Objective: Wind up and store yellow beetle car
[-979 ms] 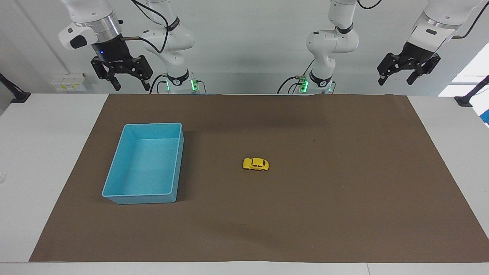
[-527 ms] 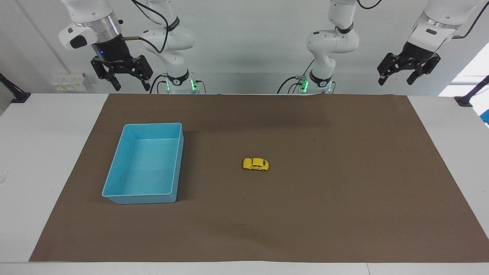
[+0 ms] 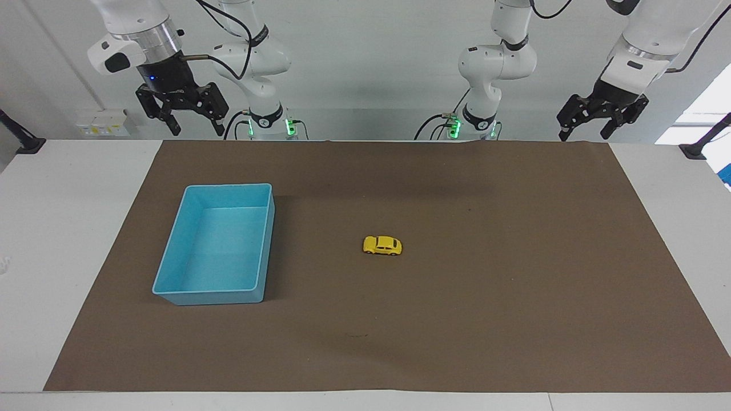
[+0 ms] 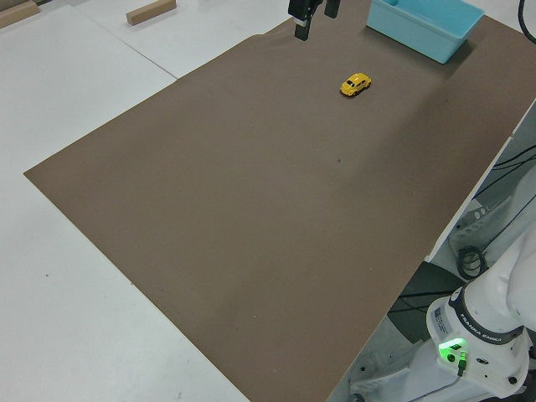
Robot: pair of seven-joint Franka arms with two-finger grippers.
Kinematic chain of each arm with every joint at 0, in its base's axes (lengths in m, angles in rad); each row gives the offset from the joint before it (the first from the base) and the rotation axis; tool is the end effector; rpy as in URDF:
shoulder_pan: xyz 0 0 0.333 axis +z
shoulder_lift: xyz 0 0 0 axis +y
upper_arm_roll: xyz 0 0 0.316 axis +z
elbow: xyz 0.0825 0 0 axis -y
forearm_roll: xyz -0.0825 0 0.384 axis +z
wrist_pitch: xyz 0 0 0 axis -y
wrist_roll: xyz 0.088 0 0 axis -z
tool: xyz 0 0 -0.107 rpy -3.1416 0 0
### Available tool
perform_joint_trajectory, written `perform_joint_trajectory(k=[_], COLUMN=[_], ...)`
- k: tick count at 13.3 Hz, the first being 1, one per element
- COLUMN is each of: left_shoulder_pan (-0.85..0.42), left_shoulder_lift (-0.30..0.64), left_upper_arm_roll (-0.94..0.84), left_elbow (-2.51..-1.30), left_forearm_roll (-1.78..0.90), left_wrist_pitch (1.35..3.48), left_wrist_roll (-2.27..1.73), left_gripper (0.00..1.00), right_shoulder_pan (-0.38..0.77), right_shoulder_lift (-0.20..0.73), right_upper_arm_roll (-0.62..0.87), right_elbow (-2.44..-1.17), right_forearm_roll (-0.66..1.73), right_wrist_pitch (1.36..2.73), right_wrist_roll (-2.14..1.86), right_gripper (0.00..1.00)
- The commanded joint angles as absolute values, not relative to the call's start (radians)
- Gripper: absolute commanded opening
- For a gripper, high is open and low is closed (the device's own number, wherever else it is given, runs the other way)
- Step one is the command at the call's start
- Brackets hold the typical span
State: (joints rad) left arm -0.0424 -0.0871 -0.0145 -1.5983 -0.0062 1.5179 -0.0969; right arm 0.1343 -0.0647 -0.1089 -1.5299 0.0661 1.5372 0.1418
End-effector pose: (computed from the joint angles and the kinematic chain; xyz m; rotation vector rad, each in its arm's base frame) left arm 0.5209 -0.0307 0.6538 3.1355 0.0623 0.0099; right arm 0.5303 0.0184 0.6759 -3.0565 0.1711 -0.1000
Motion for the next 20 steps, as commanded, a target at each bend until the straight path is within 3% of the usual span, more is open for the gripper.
perform_joint_trajectory(k=[1,9,16,20], left_shoulder_pan=[-0.072,-0.178,-0.190,-0.238], left_shoulder_lift=[-0.071,-0.028,-0.028,0.021], left_upper_arm_roll=[-0.011,-0.011,-0.011,-0.008], left_elbow=[-1.626,-1.684,-1.723,-1.738], left_forearm_roll=[-0.018,-0.018,-0.112,-0.117], left_wrist_pitch=[1.574,1.699,1.790,1.865], left_wrist_roll=[-0.207,-0.711,-1.268,-1.522], left_gripper=[1.00,1.00,1.00,1.00], right_shoulder_pan=[0.121,0.121,0.121,0.121], right_shoulder_lift=[-0.069,-0.069,-0.069,-0.069], right_upper_arm_roll=[-0.106,-0.107,-0.106,-0.106], right_elbow=[-1.536,-1.536,-1.536,-1.536], right_forearm_roll=[0.084,0.084,0.084,0.084], right_wrist_pitch=[1.528,1.528,1.528,1.528], right_wrist_roll=[0.117,0.117,0.117,0.117], right_gripper=[1.00,1.00,1.00,1.00])
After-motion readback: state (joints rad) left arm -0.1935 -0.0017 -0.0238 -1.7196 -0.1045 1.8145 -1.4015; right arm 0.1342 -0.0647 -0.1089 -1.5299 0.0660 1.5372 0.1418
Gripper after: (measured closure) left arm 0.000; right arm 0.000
